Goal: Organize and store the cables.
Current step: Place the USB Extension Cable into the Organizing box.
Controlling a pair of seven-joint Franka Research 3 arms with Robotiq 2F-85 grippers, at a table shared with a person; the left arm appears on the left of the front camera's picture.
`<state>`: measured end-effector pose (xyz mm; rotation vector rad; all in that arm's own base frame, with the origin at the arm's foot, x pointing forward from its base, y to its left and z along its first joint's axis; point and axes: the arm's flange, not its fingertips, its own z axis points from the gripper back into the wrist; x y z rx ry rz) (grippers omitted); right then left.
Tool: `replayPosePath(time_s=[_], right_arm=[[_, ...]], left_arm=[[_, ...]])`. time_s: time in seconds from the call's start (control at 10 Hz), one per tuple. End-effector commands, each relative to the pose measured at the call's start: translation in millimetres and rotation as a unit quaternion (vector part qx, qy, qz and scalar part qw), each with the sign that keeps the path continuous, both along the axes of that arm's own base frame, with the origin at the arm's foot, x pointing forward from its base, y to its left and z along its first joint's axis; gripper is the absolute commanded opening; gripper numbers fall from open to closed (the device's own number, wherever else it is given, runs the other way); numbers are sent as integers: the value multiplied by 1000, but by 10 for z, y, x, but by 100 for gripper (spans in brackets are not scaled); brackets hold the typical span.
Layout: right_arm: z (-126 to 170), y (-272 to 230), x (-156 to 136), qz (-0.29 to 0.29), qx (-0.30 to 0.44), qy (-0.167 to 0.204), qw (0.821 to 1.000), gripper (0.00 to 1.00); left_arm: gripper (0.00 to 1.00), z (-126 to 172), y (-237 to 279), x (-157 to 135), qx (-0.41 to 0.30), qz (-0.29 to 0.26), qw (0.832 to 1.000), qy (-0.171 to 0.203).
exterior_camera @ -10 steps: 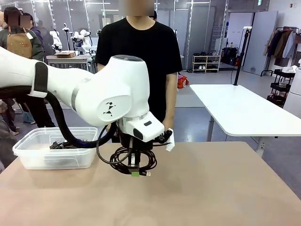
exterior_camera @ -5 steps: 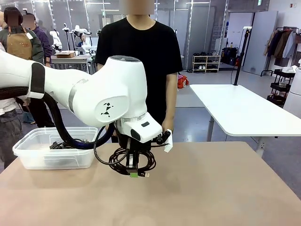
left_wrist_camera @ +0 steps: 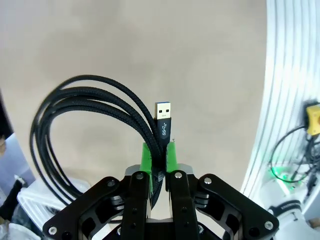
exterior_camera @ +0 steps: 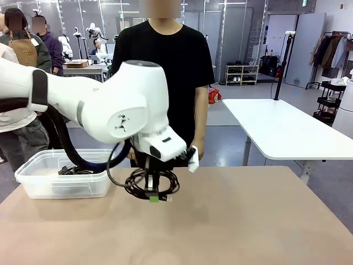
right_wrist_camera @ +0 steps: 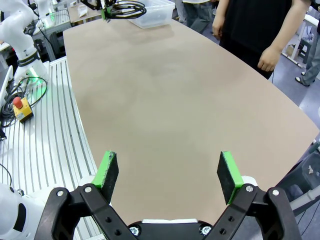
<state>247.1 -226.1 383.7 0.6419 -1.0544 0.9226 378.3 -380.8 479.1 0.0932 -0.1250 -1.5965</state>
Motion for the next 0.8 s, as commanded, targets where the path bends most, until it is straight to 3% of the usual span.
replayPosePath(time_s=[0.0,0.3,0.7], right_arm=[[5,-5,6,1,0,-12,1000,100],[5,-5,6,1,0,-12,1000,100],[5,-5,6,1,0,-12,1000,100]], left_arm=[[12,345,460,134,1,-24,1000,13],[12,695,1183,351,-7,-65,998,-1],[12,966,2179,807,-40,-12,999,-34]])
